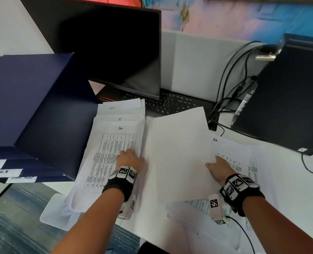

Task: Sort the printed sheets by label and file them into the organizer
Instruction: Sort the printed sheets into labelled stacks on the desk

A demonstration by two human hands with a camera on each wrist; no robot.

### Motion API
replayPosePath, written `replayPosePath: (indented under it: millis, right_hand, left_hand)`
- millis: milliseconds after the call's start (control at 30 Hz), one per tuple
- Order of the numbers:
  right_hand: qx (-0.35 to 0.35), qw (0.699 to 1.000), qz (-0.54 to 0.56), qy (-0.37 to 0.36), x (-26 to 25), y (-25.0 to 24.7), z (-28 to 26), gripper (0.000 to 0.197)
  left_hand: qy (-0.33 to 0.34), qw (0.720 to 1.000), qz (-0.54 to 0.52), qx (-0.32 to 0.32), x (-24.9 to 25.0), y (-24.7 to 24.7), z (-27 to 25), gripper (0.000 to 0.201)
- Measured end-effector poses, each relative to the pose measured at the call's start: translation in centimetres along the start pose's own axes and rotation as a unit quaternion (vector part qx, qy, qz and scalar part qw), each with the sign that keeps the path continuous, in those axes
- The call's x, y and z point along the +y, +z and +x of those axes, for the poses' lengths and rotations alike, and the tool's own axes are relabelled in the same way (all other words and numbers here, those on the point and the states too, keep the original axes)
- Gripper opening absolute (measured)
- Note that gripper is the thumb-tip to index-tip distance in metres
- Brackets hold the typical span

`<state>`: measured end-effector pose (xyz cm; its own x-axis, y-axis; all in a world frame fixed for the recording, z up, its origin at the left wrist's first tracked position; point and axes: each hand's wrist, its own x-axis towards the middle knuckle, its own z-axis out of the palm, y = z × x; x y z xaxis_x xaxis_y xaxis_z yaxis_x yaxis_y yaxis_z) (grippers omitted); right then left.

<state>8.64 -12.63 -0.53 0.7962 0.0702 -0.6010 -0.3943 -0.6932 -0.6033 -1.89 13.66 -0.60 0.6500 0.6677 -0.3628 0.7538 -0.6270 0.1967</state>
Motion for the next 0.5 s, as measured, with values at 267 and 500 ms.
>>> replayPosePath:
  millis: [267,500]
  right_hand:
    - [-0.007,0.997,0.068,0.021,-0.1,0.4,0.8,0.042]
    - [-0.013,0.997,0.077,-0.012,-3.2,2.9,0.7,0.038]
  left_hand:
    - [0.002,0.98,-0.2,0.009,-4.5,-1.8,-0.2,0.018]
    - [-0.014,0.942,-0.335,0.019,-7.5,-4.4,-0.9,0.012]
